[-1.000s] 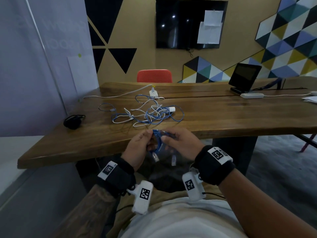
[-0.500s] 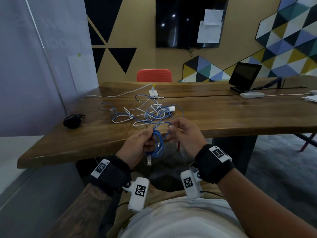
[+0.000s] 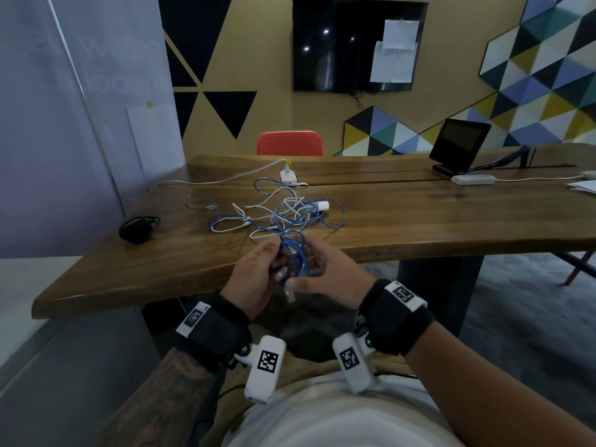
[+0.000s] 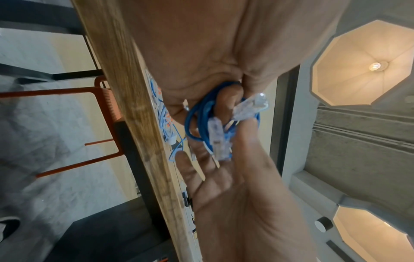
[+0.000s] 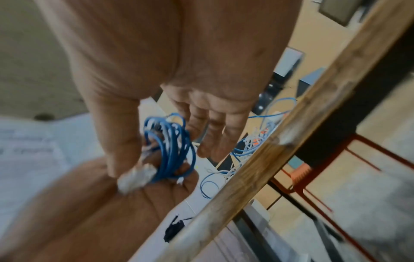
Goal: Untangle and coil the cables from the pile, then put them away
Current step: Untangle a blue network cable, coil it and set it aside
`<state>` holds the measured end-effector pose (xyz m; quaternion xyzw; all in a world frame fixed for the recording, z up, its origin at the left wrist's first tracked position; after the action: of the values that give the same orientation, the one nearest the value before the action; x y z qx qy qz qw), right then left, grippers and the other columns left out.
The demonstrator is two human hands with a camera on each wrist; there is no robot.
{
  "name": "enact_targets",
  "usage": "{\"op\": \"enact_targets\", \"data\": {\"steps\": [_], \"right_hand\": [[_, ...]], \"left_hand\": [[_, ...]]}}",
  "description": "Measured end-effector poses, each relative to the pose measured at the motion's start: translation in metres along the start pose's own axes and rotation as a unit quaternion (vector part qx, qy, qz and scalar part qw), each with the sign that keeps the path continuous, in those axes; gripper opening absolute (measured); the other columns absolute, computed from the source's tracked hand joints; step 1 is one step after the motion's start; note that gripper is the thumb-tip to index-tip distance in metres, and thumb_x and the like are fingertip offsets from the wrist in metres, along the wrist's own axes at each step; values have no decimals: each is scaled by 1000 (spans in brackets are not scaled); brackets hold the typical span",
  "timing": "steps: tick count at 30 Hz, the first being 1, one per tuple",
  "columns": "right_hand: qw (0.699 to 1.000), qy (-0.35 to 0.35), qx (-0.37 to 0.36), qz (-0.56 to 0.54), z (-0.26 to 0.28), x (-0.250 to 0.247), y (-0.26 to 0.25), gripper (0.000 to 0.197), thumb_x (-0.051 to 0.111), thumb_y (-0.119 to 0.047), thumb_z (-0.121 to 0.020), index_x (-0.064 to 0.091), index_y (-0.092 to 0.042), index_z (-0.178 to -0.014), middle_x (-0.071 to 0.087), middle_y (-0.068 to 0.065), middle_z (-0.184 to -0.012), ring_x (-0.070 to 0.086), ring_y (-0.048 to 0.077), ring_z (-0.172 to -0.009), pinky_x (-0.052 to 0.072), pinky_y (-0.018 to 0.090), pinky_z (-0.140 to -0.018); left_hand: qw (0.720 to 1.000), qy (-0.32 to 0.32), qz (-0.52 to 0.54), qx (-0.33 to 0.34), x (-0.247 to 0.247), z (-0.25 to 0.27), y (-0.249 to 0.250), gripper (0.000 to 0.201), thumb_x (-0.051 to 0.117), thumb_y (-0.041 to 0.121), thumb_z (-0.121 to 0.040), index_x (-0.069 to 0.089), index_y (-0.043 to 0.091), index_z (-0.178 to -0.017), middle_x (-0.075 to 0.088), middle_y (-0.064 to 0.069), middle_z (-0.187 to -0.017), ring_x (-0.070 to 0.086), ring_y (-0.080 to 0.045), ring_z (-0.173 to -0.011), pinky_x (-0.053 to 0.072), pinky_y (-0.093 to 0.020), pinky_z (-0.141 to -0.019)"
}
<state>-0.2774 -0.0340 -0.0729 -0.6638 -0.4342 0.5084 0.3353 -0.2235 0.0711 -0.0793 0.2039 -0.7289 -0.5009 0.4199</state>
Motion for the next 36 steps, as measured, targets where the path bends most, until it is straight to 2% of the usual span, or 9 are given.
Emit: {"op": "enact_targets", "data": {"steps": [2,7,10,13,17,20,26,31,36], "right_hand": [[999,31,-1,38,-1,0,1,68,87,-26,-75,49,-35,-130,68,-8,-116,66,6,-105,53,27,-95],[996,86,-7,-18,-3,-10,1,60,83,-63,-63,62,-39,-114,73,1,-109,69,22,-104,54,50,-95],[995,96,-16,-10,-5,-14,0,58,82,-60,-64,66,-28,-109,74,8,-103,71,29,-97,56,53,-90],[993,111,-29,6,-5,-14,-3,46,79,-52,-72,67,-24,-107,75,6,-98,71,28,-93,57,53,-86],[991,126,-28,20,-3,-16,-6,31,78,-44,-81,69,-23,-103,76,2,-93,73,20,-87,59,49,-84],[990,129,-45,38,-3,-16,-9,20,75,-40,-85,68,-29,-101,75,-2,-86,72,13,-81,60,47,-82],[980,122,-68,144,-4,-13,-16,41,72,-61,-73,63,-36,-104,71,-4,-86,69,11,-80,59,43,-75],[965,162,-86,186,-4,-23,-25,37,65,-63,-76,63,-28,-86,65,-2,-64,61,15,-59,55,44,-62],[957,148,-91,231,-1,-20,-26,33,62,-61,-78,58,-29,-88,64,-6,-69,61,10,-64,55,42,-65]], "left_hand": [[1000,-12,8,4,8,2,-2,33,38,22,-104,64,2,-105,71,-11,-83,68,-21,-77,57,-31,-69],[1000,-21,6,16,12,3,-3,31,39,24,-104,62,4,-104,73,-5,-86,68,-18,-85,54,-29,-75],[998,-40,-26,28,13,2,-4,32,47,29,-98,61,1,-106,72,-3,-83,69,-13,-79,54,-23,-67],[997,-52,-45,32,9,1,-5,39,57,25,-91,58,-2,-120,72,-9,-96,68,-18,-89,53,-24,-71],[995,-92,-39,31,18,6,1,23,39,12,-100,59,9,-89,61,7,-63,58,-5,-62,44,-21,-60],[994,-100,-43,20,15,4,0,21,41,17,-101,59,7,-99,47,9,-65,41,-4,-59,33,-20,-57],[997,-39,-64,29,-1,-1,-5,28,45,21,-102,65,11,-85,48,3,-62,42,-8,-58,35,-22,-55],[996,-86,-5,-9,4,-1,-8,23,52,24,-92,63,7,-102,40,4,-72,32,-4,-57,26,-18,-50],[996,-64,-58,-5,0,-3,-14,20,59,30,-86,64,11,-89,35,4,-66,26,-6,-54,22,-19,-47]]}}
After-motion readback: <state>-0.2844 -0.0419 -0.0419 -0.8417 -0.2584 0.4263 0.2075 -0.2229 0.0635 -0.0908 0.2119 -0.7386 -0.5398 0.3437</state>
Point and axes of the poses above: each hand's wrist, its own z-axis away from the middle knuckle, its own x-axis out of the palm, y = z × x, the point moved 8 cm from there along -z, towards the middle knuckle
